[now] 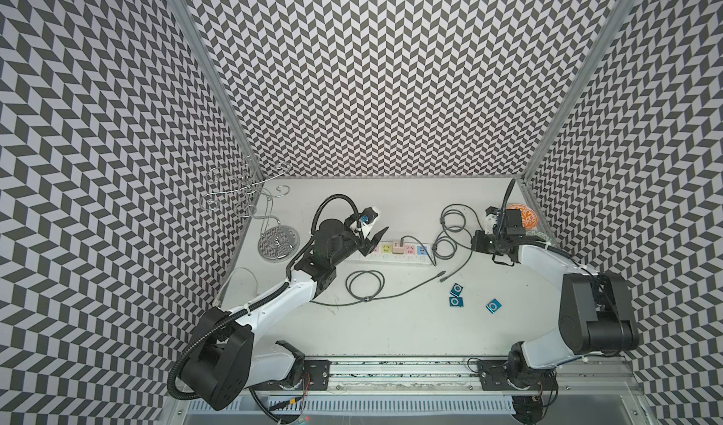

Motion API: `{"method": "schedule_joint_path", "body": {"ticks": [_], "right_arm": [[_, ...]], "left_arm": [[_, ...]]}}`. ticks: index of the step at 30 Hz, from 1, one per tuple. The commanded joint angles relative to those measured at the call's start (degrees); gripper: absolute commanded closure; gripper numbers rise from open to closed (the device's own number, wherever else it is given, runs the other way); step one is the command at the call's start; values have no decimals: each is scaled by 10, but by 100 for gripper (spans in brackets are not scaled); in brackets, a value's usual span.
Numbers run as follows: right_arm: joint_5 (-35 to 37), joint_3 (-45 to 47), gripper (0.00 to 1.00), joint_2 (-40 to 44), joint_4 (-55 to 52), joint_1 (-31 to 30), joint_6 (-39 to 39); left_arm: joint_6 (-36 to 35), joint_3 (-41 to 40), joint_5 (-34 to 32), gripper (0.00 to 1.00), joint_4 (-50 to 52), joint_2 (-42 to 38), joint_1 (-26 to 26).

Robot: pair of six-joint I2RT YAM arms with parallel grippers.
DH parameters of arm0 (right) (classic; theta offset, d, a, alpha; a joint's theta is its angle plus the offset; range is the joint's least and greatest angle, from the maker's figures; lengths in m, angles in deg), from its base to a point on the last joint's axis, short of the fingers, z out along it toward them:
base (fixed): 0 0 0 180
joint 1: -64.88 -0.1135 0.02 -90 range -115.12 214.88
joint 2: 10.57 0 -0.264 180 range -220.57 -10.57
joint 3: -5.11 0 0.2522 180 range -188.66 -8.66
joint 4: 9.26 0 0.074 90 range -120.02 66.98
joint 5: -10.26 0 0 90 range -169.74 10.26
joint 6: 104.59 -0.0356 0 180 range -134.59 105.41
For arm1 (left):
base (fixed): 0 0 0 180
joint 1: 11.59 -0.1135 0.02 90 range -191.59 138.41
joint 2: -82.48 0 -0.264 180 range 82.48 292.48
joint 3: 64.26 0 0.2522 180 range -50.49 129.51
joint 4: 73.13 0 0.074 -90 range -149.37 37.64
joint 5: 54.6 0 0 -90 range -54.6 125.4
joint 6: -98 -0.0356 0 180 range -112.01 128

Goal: Charge mp3
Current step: Pick up the charging cable from the center of the board.

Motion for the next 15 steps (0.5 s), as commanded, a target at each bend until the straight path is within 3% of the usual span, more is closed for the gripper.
{"method": "schedule_joint_path", "body": {"ticks": [1, 10, 15], "right_arm": [[-34, -34, 100, 36, -18, -2, 11], [-125, -118, 100, 71, -63, -7, 0], [-141, -167, 100, 72, -110, -8, 4]], "left_arm": [[-10, 21, 56, 37, 16, -9, 10], [-23, 74, 156, 37, -8, 67, 81], [-59, 115, 175, 38, -18, 141, 126]]}}
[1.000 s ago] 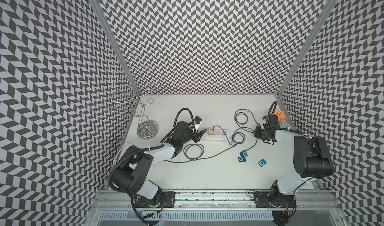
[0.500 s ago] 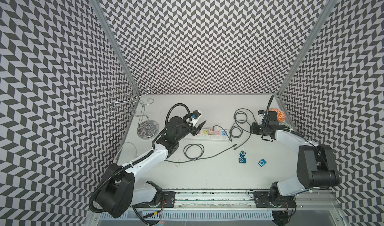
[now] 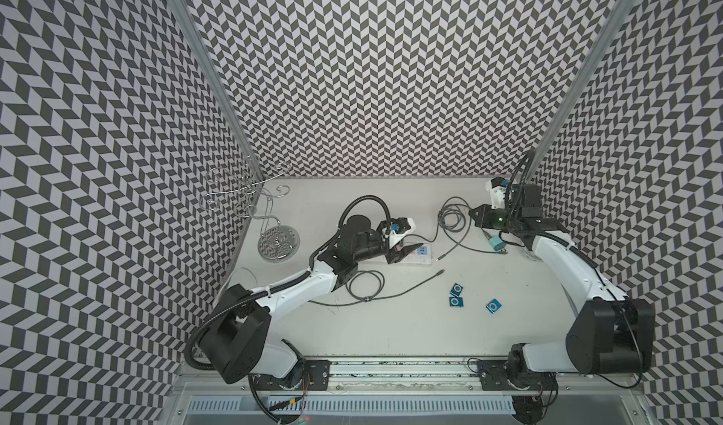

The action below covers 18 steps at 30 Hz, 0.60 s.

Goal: Charge mp3
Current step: Pick up the charging cable from the center of the board.

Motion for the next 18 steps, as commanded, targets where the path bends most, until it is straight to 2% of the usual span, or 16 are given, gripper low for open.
{"method": "schedule_joint_path", "body": {"ticks": [1, 11, 18], "right_arm": [[-32, -34, 100, 15, -32, -4, 5], [-56, -83, 100, 15, -62, -13, 13], [-49, -103, 100, 7, -62, -26, 16]], "left_arm": [[-32, 33, 37, 38, -14, 40, 22], [-81, 117, 42, 41, 31, 142, 48], [-84, 156, 36, 44, 51, 191, 65]]}}
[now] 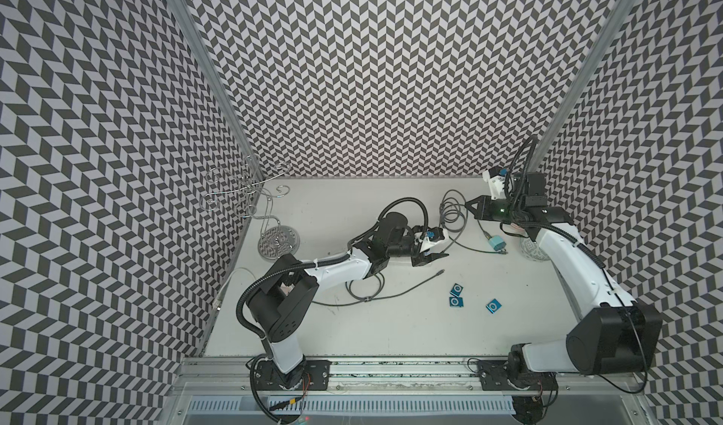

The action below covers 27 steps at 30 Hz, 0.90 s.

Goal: Charge mp3
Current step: Pick up the charging cable from the center of the board.

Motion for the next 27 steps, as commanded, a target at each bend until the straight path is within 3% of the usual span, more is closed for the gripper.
{"method": "schedule_joint_path", "body": {"ticks": [1, 6, 14, 22, 27], "right_arm": [[-11, -25, 100, 6, 12, -7, 11], [-9, -38, 100, 6, 12, -16, 10], [1, -38, 100, 7, 19, -32, 13], [51, -39, 100, 11, 16, -42, 31], [51, -32, 100, 19, 38, -50, 23]], "left_arm": [[-14, 30, 1, 45, 25, 25, 9], [-8, 62, -40, 52, 38, 60, 10], [3, 76, -30, 68, 36, 69, 10], [-7, 84, -4, 46, 84, 47, 10], [-1, 97, -15, 51, 89, 53, 9]]}}
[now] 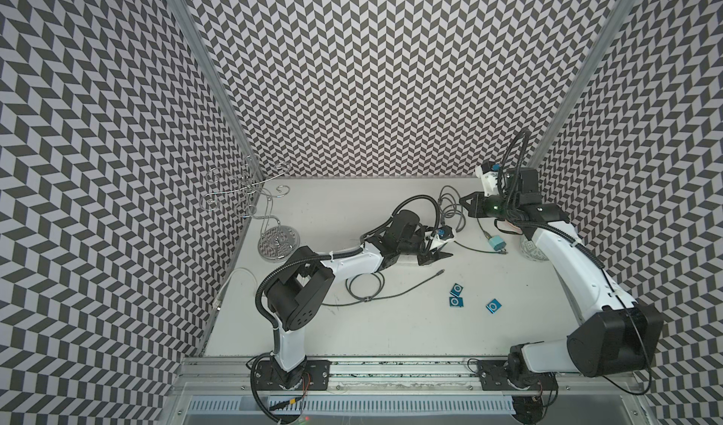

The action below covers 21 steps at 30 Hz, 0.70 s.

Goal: Charge mp3
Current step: Pick up the charging cable from the center of the board.

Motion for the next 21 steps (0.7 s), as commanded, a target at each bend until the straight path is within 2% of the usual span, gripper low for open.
{"method": "schedule_joint_path", "body": {"ticks": [1, 4, 10, 19, 21], "right_arm": [[8, -5, 100, 21, 44, -10, 5], [17, 1, 100, 26, 51, -14, 7], [32, 6, 100, 26, 54, -24, 11], [11, 19, 100, 35, 89, -29, 7], [4, 26, 97, 38, 101, -29, 3]], "left_arm": [[-1, 32, 3, 52, 19, -7, 3], [-2, 51, 3, 57, 44, 3, 3], [9, 53, 9, 60, 41, 1, 3], [18, 60, 3, 93, 51, 8, 3], [25, 59, 4, 99, 49, 5, 1]]}}
